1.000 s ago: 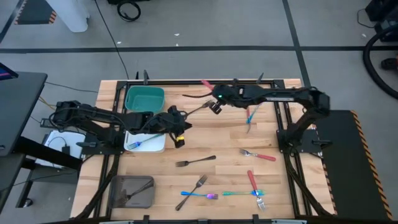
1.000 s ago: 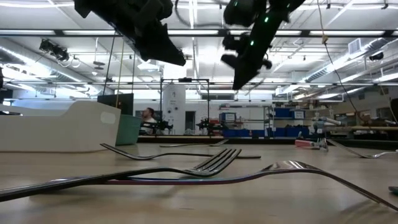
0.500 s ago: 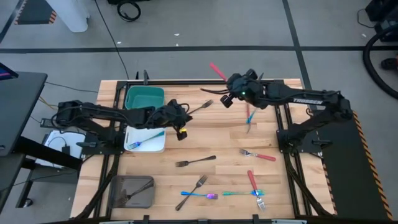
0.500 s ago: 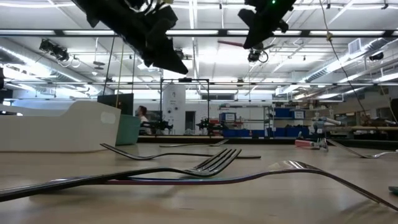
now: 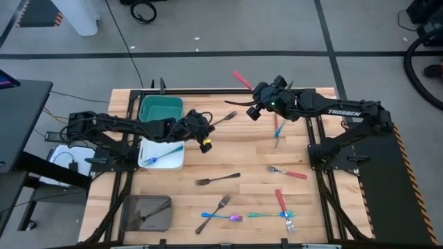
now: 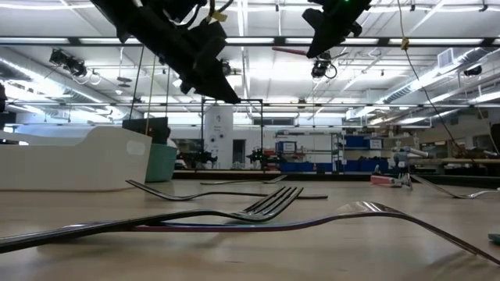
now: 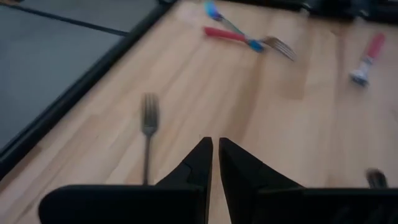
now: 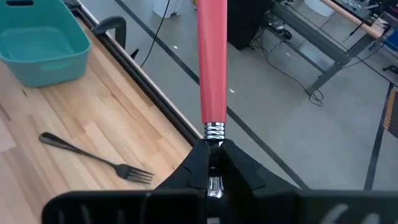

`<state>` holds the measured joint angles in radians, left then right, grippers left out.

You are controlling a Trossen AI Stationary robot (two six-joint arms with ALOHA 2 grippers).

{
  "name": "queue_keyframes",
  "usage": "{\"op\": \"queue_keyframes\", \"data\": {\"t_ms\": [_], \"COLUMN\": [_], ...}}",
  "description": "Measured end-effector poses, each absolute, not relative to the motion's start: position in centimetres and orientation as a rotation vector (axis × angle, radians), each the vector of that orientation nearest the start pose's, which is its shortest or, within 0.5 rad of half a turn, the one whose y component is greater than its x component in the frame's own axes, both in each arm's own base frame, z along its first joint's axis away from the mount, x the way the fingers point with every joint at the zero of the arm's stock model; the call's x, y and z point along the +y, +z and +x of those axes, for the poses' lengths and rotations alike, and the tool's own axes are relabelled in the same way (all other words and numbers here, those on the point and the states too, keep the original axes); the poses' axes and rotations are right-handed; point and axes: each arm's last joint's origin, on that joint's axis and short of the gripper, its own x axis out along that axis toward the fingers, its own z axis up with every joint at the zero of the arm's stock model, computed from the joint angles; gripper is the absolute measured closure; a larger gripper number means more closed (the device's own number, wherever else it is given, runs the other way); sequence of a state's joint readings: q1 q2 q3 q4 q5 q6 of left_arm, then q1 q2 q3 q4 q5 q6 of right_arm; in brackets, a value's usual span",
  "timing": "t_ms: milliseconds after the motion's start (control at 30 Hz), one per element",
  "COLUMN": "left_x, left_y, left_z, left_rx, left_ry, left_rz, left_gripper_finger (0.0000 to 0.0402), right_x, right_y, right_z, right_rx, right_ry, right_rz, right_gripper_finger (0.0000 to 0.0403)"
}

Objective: Sort silverware by color (type)
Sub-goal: Put the pink fork into the green bin

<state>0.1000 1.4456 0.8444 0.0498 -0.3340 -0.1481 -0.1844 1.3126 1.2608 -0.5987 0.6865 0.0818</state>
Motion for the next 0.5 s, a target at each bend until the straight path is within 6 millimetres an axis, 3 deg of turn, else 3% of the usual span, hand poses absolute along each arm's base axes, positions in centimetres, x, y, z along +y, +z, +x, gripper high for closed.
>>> {"op": "queue_keyframes", "data": {"t_ms": [267,500], "left_x": [5.7,5.6], "left_y": [23.4,23.4], "left_z": [29.9,30.0], "left_rx": [0.462,0.474], "left_ry": [0.538,0.422], "left_rz": [-0.087,-0.087], "left_gripper_finger": [0.0362,0.0334], "right_x": [-6.8,-6.8], "right_y": [35.1,35.1], "right_z": [26.5,26.5], "right_rx": [0.620,0.620], "right_ry": [-0.858,-0.858], "right_rz": [-0.092,-0.092], "right_gripper_finger": [0.0374,0.0374]}}
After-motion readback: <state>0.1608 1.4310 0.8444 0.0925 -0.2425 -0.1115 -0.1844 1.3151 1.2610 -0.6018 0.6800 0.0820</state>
